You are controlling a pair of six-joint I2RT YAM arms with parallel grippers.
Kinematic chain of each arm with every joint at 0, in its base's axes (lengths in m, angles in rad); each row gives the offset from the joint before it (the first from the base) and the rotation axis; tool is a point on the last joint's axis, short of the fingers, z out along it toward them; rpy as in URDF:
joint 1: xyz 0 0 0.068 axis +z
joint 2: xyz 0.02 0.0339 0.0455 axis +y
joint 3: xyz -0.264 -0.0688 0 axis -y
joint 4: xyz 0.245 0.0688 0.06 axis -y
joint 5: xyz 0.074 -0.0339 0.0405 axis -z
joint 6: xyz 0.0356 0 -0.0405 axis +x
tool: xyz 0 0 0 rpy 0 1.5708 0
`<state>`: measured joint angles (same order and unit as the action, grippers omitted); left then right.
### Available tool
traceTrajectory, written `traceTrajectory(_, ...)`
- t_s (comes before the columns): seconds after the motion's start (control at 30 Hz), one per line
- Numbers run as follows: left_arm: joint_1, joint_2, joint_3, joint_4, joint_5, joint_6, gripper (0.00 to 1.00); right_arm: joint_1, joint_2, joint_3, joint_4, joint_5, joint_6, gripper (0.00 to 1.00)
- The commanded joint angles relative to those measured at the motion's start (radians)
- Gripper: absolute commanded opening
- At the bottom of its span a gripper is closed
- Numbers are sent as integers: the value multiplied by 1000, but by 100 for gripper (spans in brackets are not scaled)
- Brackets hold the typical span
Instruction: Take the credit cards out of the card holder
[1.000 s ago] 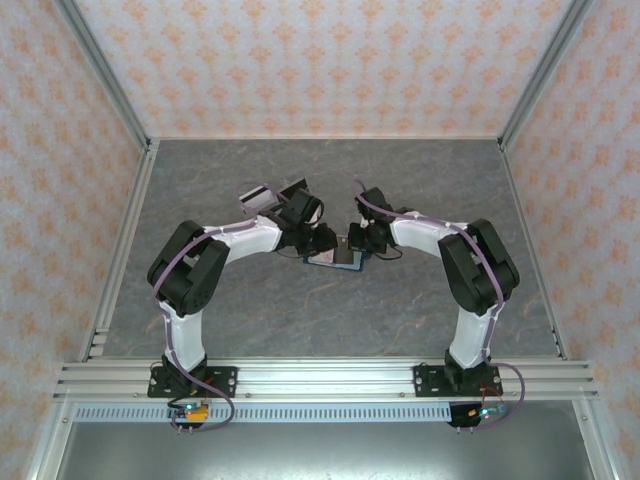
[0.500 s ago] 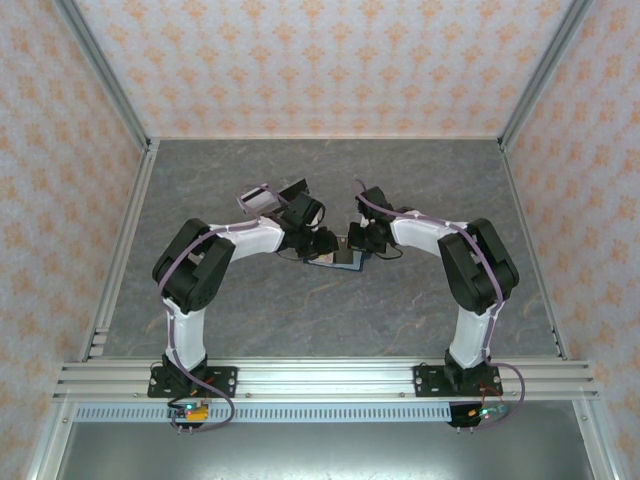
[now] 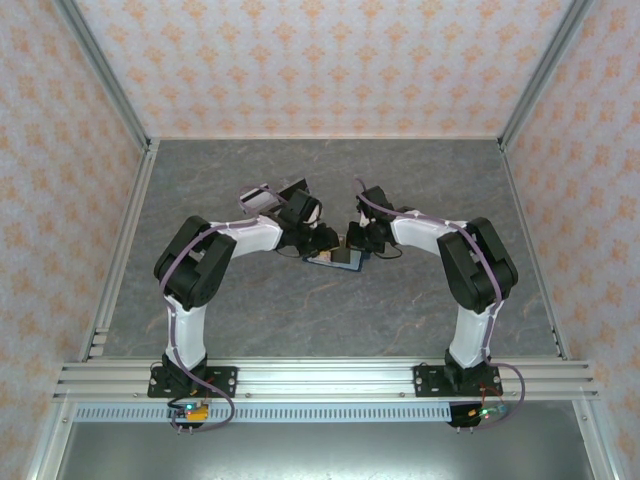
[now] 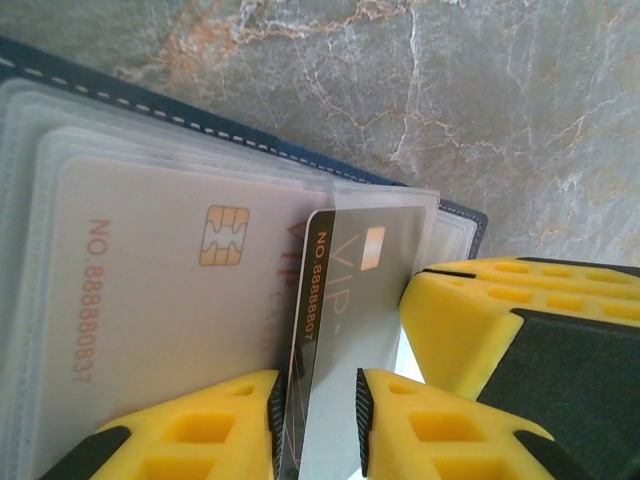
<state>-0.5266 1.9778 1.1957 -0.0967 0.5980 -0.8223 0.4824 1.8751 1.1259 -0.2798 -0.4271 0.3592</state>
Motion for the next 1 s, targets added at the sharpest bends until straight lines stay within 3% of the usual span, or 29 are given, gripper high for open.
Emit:
traceTrajectory(0.0, 9, -1, -17, 65, 33, -11, 25, 7, 59, -7, -69, 9, 10, 12)
traceTrajectory(0.43, 27, -61, -86, 242, 99, -32, 18, 7, 82, 15, -122, 73, 6, 12)
traceTrajectory(0.97, 33, -106, -146, 289, 94, -26, 5, 7, 76, 15, -136, 110, 5, 12)
